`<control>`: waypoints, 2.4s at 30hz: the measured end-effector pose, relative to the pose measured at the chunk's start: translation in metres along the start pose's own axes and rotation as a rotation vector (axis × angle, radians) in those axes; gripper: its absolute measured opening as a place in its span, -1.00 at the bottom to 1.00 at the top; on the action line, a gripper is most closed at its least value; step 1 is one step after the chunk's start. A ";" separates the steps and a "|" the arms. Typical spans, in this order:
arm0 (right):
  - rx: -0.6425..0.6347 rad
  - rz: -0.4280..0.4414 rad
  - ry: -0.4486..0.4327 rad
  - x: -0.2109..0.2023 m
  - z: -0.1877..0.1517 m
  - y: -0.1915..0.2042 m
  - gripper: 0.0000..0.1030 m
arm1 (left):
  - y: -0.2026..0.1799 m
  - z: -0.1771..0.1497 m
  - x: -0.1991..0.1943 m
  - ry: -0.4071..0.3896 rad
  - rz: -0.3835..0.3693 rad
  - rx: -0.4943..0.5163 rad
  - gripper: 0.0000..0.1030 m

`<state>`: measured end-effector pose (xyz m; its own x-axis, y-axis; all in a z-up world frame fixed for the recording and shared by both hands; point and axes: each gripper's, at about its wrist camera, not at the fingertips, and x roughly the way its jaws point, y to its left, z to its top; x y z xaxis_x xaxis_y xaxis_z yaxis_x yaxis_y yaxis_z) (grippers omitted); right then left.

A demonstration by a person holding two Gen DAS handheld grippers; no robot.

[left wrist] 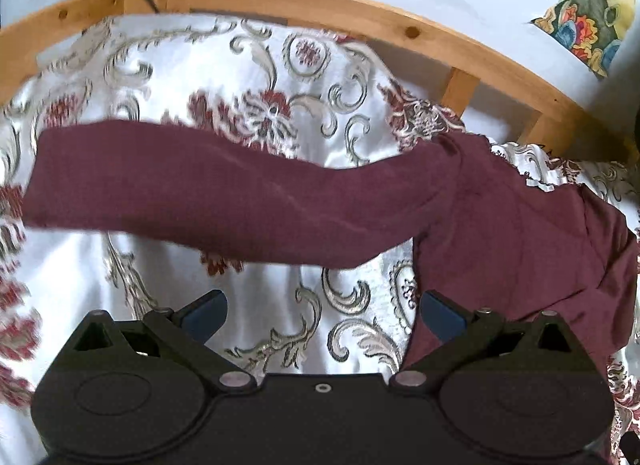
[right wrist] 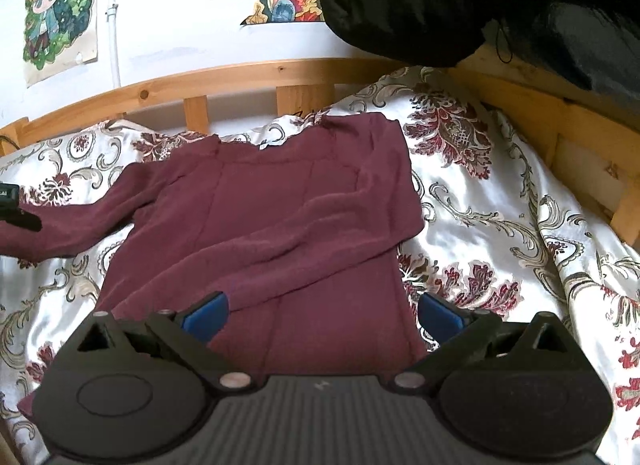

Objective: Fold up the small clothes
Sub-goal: 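Move the left gripper toward the cuff of the other sleeve, then close the left gripper on the sleeve cuff and lift it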

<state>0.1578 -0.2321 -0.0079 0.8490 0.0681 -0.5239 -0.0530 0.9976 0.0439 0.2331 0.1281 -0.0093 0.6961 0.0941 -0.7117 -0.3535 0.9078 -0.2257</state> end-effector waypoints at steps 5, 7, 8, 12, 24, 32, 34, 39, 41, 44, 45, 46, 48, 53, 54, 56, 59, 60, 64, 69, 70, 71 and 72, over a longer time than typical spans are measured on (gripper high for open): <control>-0.049 0.002 -0.022 0.007 -0.004 0.012 0.99 | 0.014 -0.003 0.008 0.079 -0.004 -0.075 0.99; -0.070 0.013 -0.019 0.011 -0.007 0.017 0.99 | 0.019 -0.003 0.003 0.047 0.019 -0.090 0.99; -0.084 0.020 -0.010 0.014 -0.008 0.020 0.99 | 0.022 -0.002 0.000 0.026 0.033 -0.106 0.99; -0.124 0.045 0.043 0.028 -0.015 0.034 0.99 | 0.035 0.005 -0.009 -0.022 0.049 -0.178 0.99; -0.267 0.084 0.030 0.041 -0.029 0.068 0.99 | 0.086 0.008 -0.038 -0.275 0.185 -0.485 0.99; -0.258 0.096 0.047 0.049 -0.030 0.068 0.99 | 0.145 0.032 -0.030 -0.208 0.211 -0.382 0.97; -0.260 0.097 0.051 0.051 -0.030 0.068 0.99 | 0.164 0.029 -0.029 -0.220 0.150 -0.450 0.98; -0.271 0.096 0.076 0.059 -0.034 0.072 0.99 | 0.176 0.029 -0.026 -0.255 0.103 -0.473 0.98; -0.278 0.097 0.085 0.062 -0.035 0.075 0.99 | 0.174 0.029 -0.026 -0.256 0.107 -0.465 0.98; -0.287 0.100 0.084 0.063 -0.036 0.077 0.99 | 0.171 0.028 -0.025 -0.255 0.099 -0.455 0.98; -0.290 0.102 0.083 0.064 -0.037 0.079 0.99 | 0.170 0.028 -0.025 -0.254 0.090 -0.453 0.97; -0.293 0.103 0.082 0.064 -0.037 0.079 0.99 | 0.170 0.028 -0.024 -0.254 0.080 -0.453 0.97; -0.295 0.103 0.082 0.064 -0.037 0.079 0.99 | 0.170 0.028 -0.023 -0.252 0.061 -0.455 0.95; -0.290 0.106 0.086 0.065 -0.036 0.078 0.99 | 0.173 0.026 -0.023 -0.248 0.073 -0.485 0.77; -0.292 0.106 0.085 0.065 -0.036 0.078 0.99 | 0.174 0.024 -0.025 -0.252 0.083 -0.494 0.58; -0.296 0.105 0.083 0.065 -0.036 0.079 0.99 | 0.176 0.023 -0.027 -0.258 0.096 -0.505 0.22; -0.301 0.107 0.080 0.064 -0.036 0.080 0.99 | 0.178 0.022 -0.026 -0.251 0.100 -0.521 -0.24; -0.304 0.107 0.078 0.064 -0.036 0.080 0.99 | 0.179 0.023 -0.025 -0.248 0.094 -0.522 -0.32; -0.307 0.107 0.070 0.063 -0.035 0.081 0.99 | 0.178 0.023 -0.025 -0.245 0.106 -0.519 -0.66; -0.309 0.109 0.049 0.059 -0.033 0.082 0.99 | 0.165 0.028 -0.035 -0.315 0.152 -0.460 -0.81; -0.310 0.110 0.043 0.058 -0.032 0.082 0.99 | 0.159 0.029 -0.039 -0.339 0.162 -0.429 -0.82; -0.311 0.110 0.038 0.057 -0.032 0.083 0.99 | 0.151 0.032 -0.042 -0.363 0.168 -0.388 -0.83; -0.311 0.110 0.033 0.056 -0.031 0.083 0.99 | 0.141 0.034 -0.047 -0.389 0.173 -0.337 -0.83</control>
<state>0.1845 -0.1451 -0.0599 0.8120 0.1707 -0.5582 -0.3057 0.9390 -0.1576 0.1720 0.2659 0.0148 0.7672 0.4330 -0.4732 -0.6198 0.6903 -0.3732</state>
